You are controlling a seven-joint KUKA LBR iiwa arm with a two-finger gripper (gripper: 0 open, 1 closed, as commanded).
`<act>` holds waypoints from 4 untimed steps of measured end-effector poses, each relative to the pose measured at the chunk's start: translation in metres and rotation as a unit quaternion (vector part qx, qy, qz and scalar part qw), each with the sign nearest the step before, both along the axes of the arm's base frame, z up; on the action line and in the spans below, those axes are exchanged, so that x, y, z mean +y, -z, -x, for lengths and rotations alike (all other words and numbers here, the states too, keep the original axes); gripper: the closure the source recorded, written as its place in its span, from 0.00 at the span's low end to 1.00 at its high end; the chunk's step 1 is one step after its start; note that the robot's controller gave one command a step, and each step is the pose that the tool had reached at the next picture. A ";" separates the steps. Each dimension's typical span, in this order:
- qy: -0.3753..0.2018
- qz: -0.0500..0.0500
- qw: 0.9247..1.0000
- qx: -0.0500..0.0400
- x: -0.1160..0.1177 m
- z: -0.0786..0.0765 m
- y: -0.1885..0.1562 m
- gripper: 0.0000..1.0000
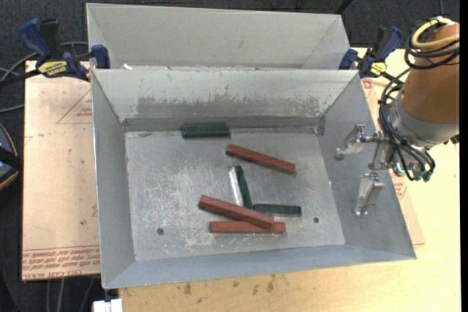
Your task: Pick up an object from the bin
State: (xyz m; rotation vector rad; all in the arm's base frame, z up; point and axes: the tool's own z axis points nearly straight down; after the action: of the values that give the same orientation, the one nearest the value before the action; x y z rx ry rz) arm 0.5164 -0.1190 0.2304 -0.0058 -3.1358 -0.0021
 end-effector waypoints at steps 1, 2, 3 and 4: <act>-0.002 0.001 1.000 -0.004 0.001 -0.002 -0.003 0.00; -0.014 0.001 1.000 -0.006 0.044 -0.006 0.064 0.00; -0.119 0.000 0.993 -0.004 0.056 -0.071 0.076 0.00; -0.094 0.000 0.996 -0.005 0.085 -0.051 0.095 0.00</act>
Offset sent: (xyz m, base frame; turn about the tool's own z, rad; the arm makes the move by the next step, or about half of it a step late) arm 0.0089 0.1045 -0.1604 -0.0637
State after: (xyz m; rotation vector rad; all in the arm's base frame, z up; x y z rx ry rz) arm 0.5672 -0.0339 0.1356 0.2905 -3.1321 -0.0016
